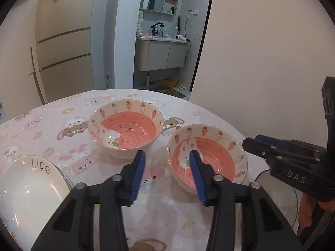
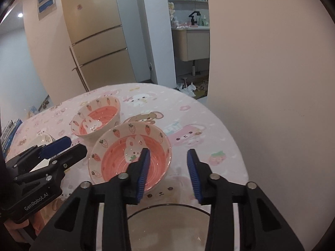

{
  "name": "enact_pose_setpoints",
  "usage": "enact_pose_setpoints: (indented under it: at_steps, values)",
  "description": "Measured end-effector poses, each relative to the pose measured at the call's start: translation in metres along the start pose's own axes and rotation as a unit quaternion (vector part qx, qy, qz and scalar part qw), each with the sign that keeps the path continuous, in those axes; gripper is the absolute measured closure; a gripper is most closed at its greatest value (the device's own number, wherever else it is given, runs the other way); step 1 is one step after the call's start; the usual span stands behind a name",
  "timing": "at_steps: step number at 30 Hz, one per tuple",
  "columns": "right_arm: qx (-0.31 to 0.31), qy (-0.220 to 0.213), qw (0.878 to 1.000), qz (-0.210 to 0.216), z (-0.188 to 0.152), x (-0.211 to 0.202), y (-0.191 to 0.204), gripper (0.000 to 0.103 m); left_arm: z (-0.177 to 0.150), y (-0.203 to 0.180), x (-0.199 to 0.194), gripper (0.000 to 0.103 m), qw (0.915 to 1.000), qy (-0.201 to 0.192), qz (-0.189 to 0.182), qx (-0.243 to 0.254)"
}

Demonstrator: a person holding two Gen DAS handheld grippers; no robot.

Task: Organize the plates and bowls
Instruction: 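Close the left gripper on a pink bowl's rim while the right gripper grips it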

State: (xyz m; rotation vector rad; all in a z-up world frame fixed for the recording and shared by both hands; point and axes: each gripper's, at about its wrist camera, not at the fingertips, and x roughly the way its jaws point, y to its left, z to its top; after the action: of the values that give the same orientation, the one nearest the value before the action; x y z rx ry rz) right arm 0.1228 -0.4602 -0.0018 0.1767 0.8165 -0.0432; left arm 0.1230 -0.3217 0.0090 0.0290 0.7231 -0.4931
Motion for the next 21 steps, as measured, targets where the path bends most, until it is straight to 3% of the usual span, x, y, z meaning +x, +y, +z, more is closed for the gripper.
enact_pose_setpoints:
  at_steps: [4, 12, 17, 21]
  values:
    - [0.013, 0.028, 1.0, 0.002, 0.001, 0.018, -0.002, 0.077, -0.002, -0.007, 0.016, 0.071, 0.9995, 0.027, -0.002, 0.013]
    - [0.002, 0.06, 0.998, 0.009, 0.003, 0.034, 0.003, 0.083, -0.008, -0.017, 0.037, 0.071, 0.9974, 0.04, 0.012, 0.059]
    - [0.021, 0.118, 0.992, 0.047, 0.003, 0.055, -0.004, 0.083, -0.006, -0.015, 0.045, 0.071, 0.9978, 0.05, -0.002, 0.043]
    - [0.01, 0.133, 0.99, 0.042, 0.006, 0.062, -0.001, 0.085, -0.003, -0.013, 0.057, 0.071, 0.9966, 0.072, -0.015, 0.038]
